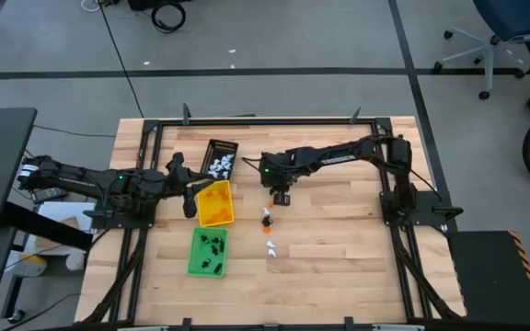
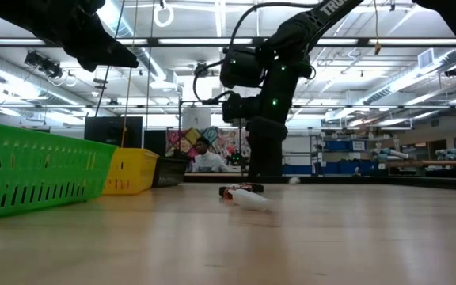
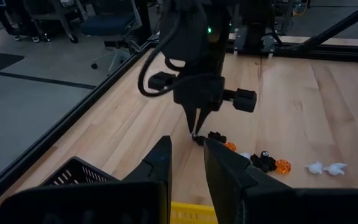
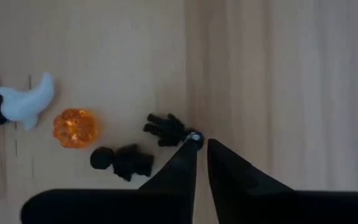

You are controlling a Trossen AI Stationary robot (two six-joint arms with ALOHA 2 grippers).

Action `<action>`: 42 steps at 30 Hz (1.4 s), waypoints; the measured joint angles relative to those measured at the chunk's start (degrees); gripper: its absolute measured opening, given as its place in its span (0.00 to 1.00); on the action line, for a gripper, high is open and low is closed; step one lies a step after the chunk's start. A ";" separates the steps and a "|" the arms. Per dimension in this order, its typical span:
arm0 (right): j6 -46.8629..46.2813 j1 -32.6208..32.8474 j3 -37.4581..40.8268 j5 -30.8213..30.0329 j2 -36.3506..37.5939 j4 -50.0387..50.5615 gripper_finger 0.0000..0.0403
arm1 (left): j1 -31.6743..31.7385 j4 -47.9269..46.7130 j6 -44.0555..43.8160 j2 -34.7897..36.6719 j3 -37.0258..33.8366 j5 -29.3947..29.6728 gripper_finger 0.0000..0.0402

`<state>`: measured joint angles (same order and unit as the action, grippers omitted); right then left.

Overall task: Sort Halloween decoration
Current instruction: Put the white ghost plush toy into the black basket

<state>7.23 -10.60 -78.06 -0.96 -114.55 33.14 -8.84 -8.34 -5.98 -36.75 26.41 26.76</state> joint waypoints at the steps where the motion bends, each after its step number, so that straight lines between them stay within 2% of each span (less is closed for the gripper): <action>1: -0.29 0.18 0.00 -0.20 0.40 0.06 0.11 | 0.00 0.00 -0.08 0.00 0.00 -0.01 0.17; 7: -1.75 1.65 -0.04 -1.67 2.17 2.76 0.11 | 0.00 -0.01 -0.72 0.00 0.00 -0.01 0.17; 12: -6.86 1.48 -0.09 -12.81 5.50 5.06 0.12 | 0.00 -0.04 -0.71 0.00 0.00 -0.02 0.17; 17: -14.18 -1.92 -0.28 -17.23 10.20 8.55 0.12 | 0.00 -0.05 -0.71 0.00 0.00 -0.01 0.17; 20: -19.69 -6.08 3.14 -20.26 13.44 13.15 0.13 | 0.00 -0.93 -1.49 0.00 0.00 -0.73 0.17; 26: -24.87 -16.57 13.98 -19.90 20.14 15.90 0.22 | -0.04 -1.42 -1.52 0.00 0.00 -3.03 0.17; 32: -33.92 -27.57 17.47 -19.91 21.76 20.31 0.39 | -0.02 1.40 -0.68 0.00 -0.02 -3.02 0.17; 37: -33.46 -34.01 19.57 -17.80 21.76 19.57 0.49 | -0.02 1.71 -0.68 0.00 -0.02 -3.02 0.17; 42: -31.34 -38.95 19.85 -16.63 21.76 19.69 0.50 | -0.02 1.68 -0.68 0.00 -0.02 -3.02 0.17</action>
<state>-24.11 -49.54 -58.22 -17.59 -92.79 52.83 -8.86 -6.66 -6.66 -36.75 26.39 23.75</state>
